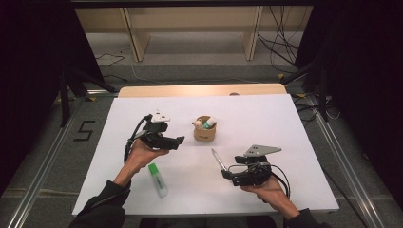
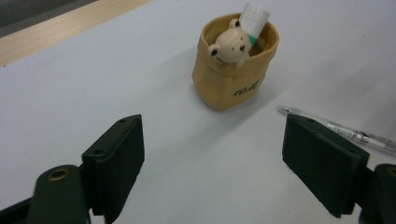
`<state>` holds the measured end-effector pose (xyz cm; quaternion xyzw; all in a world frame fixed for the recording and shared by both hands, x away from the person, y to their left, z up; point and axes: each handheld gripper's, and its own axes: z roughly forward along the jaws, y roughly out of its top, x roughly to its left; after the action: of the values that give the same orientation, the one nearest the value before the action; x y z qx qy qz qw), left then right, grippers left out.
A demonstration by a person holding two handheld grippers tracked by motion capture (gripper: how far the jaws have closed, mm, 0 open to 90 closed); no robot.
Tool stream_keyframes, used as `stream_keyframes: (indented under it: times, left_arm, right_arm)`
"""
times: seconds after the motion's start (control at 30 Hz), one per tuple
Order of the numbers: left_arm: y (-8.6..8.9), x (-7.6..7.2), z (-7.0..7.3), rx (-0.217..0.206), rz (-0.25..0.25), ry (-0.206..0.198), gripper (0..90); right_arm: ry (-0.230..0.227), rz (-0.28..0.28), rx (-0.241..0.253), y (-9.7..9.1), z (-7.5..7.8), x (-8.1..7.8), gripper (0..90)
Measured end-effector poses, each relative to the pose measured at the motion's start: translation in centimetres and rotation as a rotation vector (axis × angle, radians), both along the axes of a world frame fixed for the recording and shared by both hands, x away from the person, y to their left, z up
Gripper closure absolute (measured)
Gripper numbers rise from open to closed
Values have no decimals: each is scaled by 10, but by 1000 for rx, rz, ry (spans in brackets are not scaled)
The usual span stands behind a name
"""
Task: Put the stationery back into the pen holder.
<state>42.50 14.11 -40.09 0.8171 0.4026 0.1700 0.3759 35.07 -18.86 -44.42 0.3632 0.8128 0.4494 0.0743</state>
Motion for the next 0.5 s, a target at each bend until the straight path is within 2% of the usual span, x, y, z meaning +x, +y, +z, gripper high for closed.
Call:
stream_keyframes:
  times: [0.07, 0.13, 0.2, 0.5]
  left_arm:
    - [4, -3, -3, 23, -12, 2, 220]
    - [9, -5, -7, 16, -15, 13, 244]
    - [13, -8, -11, 29, -26, 23, 271]
    - [26, -24, -20, 62, -52, 17, 586]
  right_arm:
    - [2, 1, 0, 0, 0, 0, 224]
    - [4, 1, 0, 0, -1, 0, 224]
    - [2, 3, -1, 0, -1, 0, 224]
    - [4, 1, 0, 0, -1, 0, 224]
